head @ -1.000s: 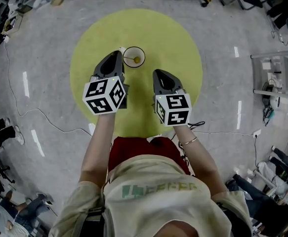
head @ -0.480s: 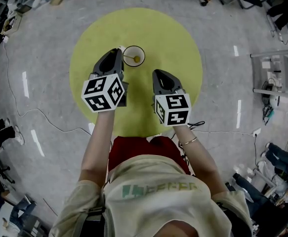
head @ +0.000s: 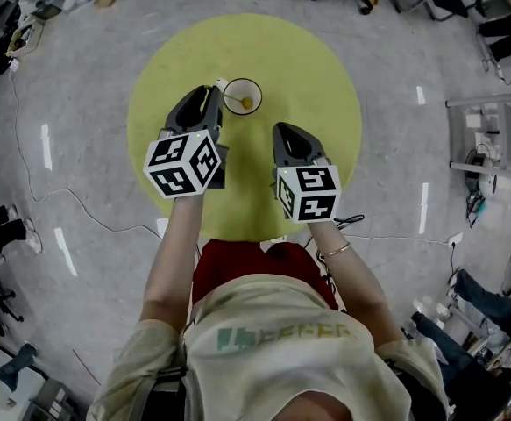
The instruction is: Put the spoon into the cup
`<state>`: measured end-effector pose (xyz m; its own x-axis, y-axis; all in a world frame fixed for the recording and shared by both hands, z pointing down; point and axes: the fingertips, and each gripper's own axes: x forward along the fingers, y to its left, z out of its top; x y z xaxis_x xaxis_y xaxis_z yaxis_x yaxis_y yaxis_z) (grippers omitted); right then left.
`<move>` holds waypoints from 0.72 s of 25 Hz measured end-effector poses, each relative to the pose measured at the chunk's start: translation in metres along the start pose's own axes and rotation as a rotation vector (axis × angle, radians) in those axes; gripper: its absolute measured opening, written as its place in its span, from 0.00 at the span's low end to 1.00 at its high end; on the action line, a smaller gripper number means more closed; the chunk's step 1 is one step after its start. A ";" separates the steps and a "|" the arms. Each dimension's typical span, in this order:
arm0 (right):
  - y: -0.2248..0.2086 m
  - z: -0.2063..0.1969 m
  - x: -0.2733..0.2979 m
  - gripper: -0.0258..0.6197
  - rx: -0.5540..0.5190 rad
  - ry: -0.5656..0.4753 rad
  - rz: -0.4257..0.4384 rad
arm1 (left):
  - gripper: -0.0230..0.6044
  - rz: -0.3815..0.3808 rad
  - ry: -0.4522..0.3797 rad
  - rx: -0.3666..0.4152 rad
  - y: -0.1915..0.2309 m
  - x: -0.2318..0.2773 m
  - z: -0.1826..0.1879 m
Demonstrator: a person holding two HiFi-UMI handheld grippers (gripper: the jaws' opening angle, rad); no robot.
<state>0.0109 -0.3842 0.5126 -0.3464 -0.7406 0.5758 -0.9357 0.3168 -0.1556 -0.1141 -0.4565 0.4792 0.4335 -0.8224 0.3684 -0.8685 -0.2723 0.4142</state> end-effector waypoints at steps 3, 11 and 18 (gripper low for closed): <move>0.003 0.000 -0.003 0.10 -0.002 -0.004 0.003 | 0.18 0.003 -0.006 -0.003 0.001 -0.007 0.001; 0.013 -0.006 -0.013 0.10 -0.010 -0.010 0.013 | 0.18 0.017 -0.013 0.011 0.001 -0.030 -0.003; 0.027 -0.012 -0.028 0.10 -0.023 -0.018 0.027 | 0.18 0.042 -0.014 0.021 0.002 -0.057 -0.012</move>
<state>-0.0044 -0.3479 0.5020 -0.3727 -0.7422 0.5571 -0.9243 0.3499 -0.1522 -0.1373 -0.4038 0.4693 0.3929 -0.8403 0.3735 -0.8910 -0.2474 0.3806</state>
